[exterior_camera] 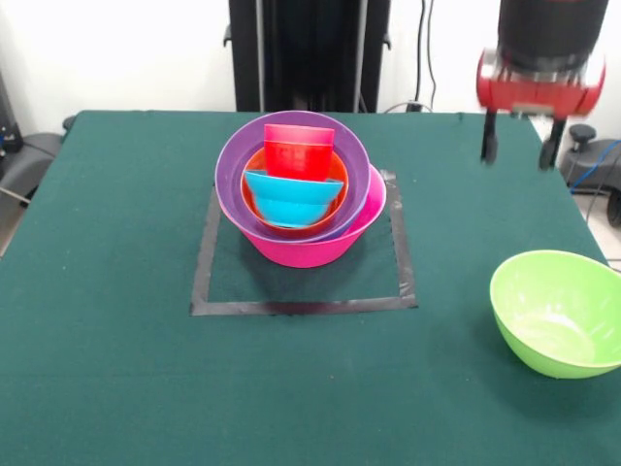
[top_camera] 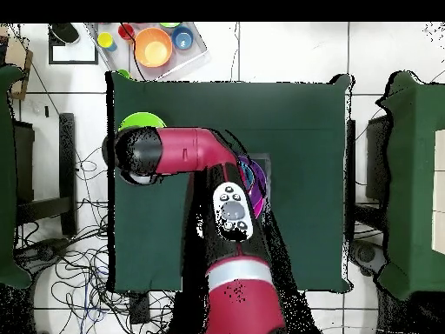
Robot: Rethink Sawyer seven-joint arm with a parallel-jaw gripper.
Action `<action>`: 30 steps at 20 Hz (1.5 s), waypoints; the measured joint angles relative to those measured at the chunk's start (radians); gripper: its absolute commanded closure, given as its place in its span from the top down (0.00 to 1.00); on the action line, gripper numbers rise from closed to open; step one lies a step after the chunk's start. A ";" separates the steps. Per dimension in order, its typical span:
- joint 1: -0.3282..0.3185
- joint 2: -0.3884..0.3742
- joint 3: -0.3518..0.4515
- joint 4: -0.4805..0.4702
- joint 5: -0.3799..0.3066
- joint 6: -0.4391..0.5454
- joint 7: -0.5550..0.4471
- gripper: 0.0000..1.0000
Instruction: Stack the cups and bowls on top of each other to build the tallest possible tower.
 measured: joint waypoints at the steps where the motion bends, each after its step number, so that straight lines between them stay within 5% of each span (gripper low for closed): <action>1: 0.000 0.013 -0.001 -0.005 0.000 -0.012 0.000 1.00; 10: 0.002 0.148 -0.028 -0.082 0.000 -0.032 0.000 1.00; 30: 0.077 0.221 -0.099 -0.314 0.097 0.107 0.000 1.00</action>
